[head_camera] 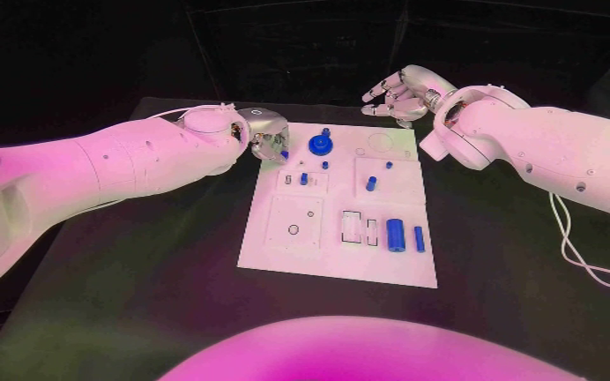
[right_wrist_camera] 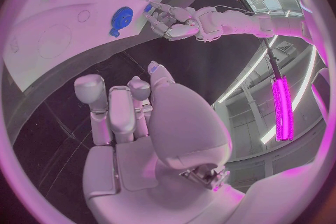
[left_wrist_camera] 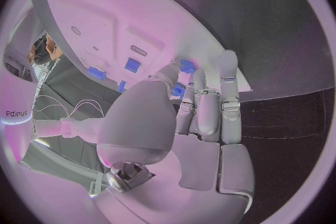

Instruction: Assemble the parts on the task board

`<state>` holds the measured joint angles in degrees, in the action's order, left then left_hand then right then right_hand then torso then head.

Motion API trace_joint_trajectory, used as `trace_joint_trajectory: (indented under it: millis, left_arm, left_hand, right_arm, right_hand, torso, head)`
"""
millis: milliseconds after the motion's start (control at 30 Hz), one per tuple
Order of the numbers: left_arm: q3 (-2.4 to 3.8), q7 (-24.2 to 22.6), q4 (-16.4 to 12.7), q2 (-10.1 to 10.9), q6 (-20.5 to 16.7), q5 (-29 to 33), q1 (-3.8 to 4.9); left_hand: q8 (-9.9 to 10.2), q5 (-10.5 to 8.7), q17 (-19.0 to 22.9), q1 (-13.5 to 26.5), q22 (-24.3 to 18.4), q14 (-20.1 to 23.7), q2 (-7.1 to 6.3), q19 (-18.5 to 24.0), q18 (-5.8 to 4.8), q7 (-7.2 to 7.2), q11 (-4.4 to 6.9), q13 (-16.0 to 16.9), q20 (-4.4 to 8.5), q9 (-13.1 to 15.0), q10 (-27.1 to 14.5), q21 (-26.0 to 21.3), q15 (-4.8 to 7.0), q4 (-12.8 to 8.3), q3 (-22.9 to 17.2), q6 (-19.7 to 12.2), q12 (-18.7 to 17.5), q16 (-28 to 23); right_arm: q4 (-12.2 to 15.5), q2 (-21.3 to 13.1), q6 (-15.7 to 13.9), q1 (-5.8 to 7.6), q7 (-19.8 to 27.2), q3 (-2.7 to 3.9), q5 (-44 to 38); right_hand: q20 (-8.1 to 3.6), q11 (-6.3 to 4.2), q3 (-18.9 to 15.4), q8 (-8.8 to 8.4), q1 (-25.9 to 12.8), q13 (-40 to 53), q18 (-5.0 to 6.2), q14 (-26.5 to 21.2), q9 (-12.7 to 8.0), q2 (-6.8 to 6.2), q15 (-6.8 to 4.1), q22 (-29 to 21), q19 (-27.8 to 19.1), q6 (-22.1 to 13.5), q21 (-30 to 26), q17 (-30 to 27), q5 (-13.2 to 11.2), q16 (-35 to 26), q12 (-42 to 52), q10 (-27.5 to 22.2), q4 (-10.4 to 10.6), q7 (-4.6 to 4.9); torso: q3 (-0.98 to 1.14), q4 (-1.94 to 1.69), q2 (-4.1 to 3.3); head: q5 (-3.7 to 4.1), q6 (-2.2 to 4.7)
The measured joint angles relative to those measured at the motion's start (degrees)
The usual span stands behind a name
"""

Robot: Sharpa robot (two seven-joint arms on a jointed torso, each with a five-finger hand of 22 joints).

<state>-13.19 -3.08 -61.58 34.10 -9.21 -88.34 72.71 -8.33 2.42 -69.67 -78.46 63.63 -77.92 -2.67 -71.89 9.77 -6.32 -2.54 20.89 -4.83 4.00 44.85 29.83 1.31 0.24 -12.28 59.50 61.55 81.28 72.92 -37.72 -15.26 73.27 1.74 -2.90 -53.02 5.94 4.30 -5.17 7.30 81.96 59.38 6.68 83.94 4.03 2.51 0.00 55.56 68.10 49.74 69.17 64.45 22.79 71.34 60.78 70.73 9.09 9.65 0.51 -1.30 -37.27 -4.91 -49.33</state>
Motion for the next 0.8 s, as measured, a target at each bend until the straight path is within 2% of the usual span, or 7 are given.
trace_joint_trajectory:
  millis: [300,467,567,800]
  left_arm:
    - [0.07,-0.4,0.0,-0.4,-0.1,0.2,0.03]
    - [0.07,-0.5,0.1,-0.4,-0.2,0.2,0.03]
    - [0.05,-0.5,0.0,-0.3,-0.2,0.2,0.02]
    - [0.0,-0.6,-0.2,0.3,-0.2,0.2,-0.04]
  left_hand:
    - [-0.2,0.07,-0.4,-2.8,0.8,-0.4,2.75,-0.4,0.0,-0.21,0.61,-1.1,0.43,-0.2,0.6,1.3,0.41,-1.7,-2.8,1.0,-1.6,0.1]
    - [-0.2,0.07,-0.5,-3.2,1.0,-0.4,2.99,-0.6,0.0,-0.22,0.72,-1.5,0.62,-0.2,0.7,1.5,0.41,-2.2,-3.4,1.0,-2.3,0.1]
    - [-0.2,0.07,-0.5,-3.2,1.1,-0.4,2.99,-0.6,0.0,-0.22,0.68,-1.7,0.62,-0.3,1.0,1.5,0.41,-1.9,-3.8,1.0,-2.5,0.1]
    - [-0.1,0.05,-0.3,-1.0,1.1,-0.4,5.25,-0.6,0.0,-0.23,0.4,-2.0,0.62,-1.0,1.2,1.5,0.41,0.3,-4.5,1.0,-3.0,0.1]
  right_arm:
    - [0.0,0.0,0.0,0.0,0.0,0.0,0.0]
    - [0.0,0.0,0.0,0.0,0.0,0.0,0.0]
    - [0.0,0.0,0.0,0.0,0.0,0.0,0.0]
    - [0.0,0.0,0.0,0.0,0.0,0.0,0.0]
  right_hand:
    - [0.0,0.0,0.0,0.0,0.0,0.0,0.0,0.0,0.0,0.0,0.0,0.0,0.0,0.0,0.0,0.0,0.0,0.0,0.0,0.0,0.0,0.0]
    - [0.0,0.0,0.0,0.0,0.0,0.0,0.0,0.0,0.0,0.0,0.0,0.0,0.0,0.0,0.0,0.0,0.0,0.0,0.0,0.0,0.0,0.0]
    - [0.0,0.0,0.0,0.0,0.0,0.0,0.0,0.0,0.0,0.0,0.0,0.0,0.0,0.0,0.0,0.1,0.0,0.0,0.0,0.0,0.0,0.0]
    - [0.0,0.0,-0.2,0.0,0.0,0.0,0.0,0.0,0.0,0.0,0.0,0.0,0.0,0.0,0.0,0.1,0.0,0.0,0.0,0.0,0.2,0.0]
  torso:
    - [-0.01,-0.01,0.02]
    - [0.0,-0.05,0.02]
    - [0.0,-0.05,0.02]
    - [0.01,-0.08,0.03]
  head:
    - [0.1,-0.04]
    - [0.12,-0.05]
    - [0.13,-0.03]
    - [0.18,0.1]
